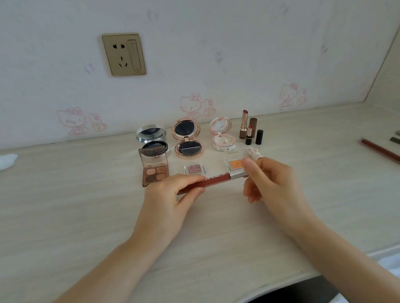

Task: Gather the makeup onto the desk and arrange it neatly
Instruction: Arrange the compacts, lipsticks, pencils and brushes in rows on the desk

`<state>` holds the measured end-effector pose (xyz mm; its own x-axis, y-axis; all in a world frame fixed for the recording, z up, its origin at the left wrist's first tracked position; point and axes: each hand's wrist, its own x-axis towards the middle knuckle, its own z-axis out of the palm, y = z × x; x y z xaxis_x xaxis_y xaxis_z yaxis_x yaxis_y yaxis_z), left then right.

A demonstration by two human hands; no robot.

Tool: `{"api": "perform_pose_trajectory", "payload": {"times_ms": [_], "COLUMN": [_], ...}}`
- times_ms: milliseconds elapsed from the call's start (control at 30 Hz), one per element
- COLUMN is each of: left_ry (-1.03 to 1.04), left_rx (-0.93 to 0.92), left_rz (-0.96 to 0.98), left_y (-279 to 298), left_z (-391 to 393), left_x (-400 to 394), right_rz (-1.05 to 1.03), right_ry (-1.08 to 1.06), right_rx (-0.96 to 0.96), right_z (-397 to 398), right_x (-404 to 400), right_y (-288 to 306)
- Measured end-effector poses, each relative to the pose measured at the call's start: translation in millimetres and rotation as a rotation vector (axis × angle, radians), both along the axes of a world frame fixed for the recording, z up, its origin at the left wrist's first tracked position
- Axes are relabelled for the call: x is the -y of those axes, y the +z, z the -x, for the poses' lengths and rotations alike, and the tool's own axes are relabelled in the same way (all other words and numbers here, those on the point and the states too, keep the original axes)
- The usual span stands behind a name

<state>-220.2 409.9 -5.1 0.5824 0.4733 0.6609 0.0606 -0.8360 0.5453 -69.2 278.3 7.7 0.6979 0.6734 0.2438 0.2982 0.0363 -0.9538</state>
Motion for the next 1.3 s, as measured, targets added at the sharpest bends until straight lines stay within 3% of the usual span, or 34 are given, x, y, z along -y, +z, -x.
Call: {"api": "perform_pose_trajectory", "payload": {"times_ms": [333, 667, 833, 1300], "left_ry": [-0.005, 0.002, 0.007, 0.010], "left_rx": [-0.008, -0.014, -0.018, -0.013], "left_rz": [-0.009, -0.009, -0.007, -0.004], "left_y": [-0.8, 0.0, -0.1, -0.1], "left_z": [-0.5, -0.4, 0.2, 0.9], "left_x": [-0.5, -0.1, -0.5, -0.1], "right_rz": [-0.041, -0.107, -0.009, -0.032], "right_ry": [0.024, 0.077, -0.014, 0.000], "right_rx": [-0.062, 0.011, -0.018, -0.051], "right_z": [-0.7, -0.6, -2.3, -4.0], "right_x": [-1.2, 1.6, -1.5, -1.8], "right_y": [-0.1, -0.9, -0.9, -3.0]}}
